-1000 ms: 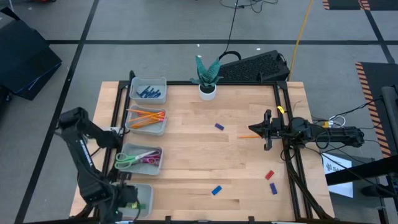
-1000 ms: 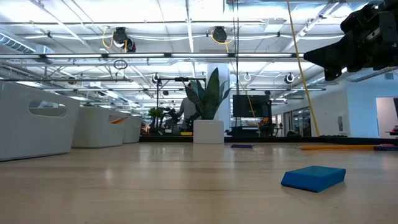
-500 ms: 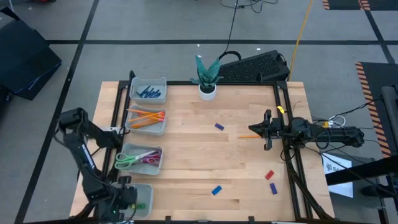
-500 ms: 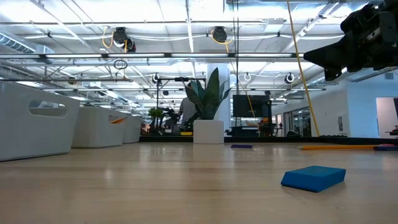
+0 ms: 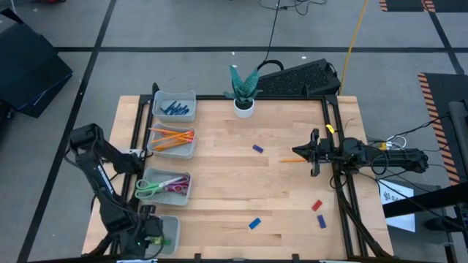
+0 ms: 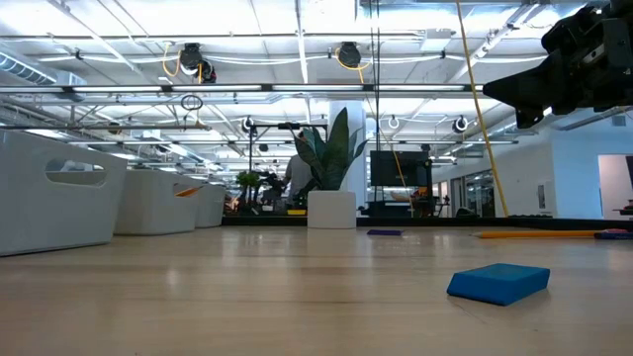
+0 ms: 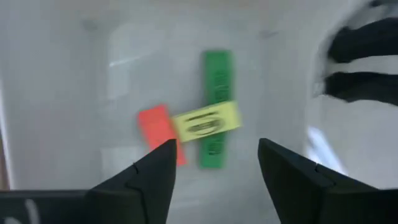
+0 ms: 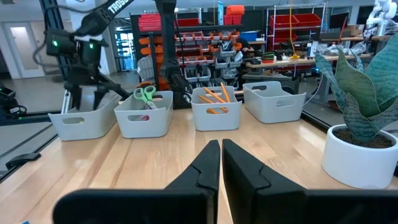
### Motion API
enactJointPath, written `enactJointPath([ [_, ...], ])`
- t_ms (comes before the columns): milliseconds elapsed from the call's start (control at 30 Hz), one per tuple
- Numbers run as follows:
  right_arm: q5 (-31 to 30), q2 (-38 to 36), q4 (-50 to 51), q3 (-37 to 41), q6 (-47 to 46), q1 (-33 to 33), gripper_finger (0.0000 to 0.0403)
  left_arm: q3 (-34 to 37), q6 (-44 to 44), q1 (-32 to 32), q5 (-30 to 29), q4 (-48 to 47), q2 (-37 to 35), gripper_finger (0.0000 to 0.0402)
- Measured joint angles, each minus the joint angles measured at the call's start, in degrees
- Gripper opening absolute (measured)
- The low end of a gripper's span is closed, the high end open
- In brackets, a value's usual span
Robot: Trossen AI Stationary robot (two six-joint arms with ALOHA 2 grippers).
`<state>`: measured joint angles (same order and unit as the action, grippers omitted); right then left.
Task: Sort crayons/erasers/pens/pencils in bins
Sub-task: Put the purple eraser into the bottom
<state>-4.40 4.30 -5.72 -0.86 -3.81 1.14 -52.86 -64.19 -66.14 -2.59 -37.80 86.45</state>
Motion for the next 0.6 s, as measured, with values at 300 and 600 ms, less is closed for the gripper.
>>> enactJointPath([
  [300,0.0,0.0,0.0,0.0,0.0,0.0,0.0013,-7.8,8.6,1.8,-2.2,0.5,-4.2,0.0215],
  [600,0.0,0.0,0.0,0.0,0.0,0.0,0.0013,-14.1,22.7,3.1,-13.6,7.2,-5.2,0.0204],
])
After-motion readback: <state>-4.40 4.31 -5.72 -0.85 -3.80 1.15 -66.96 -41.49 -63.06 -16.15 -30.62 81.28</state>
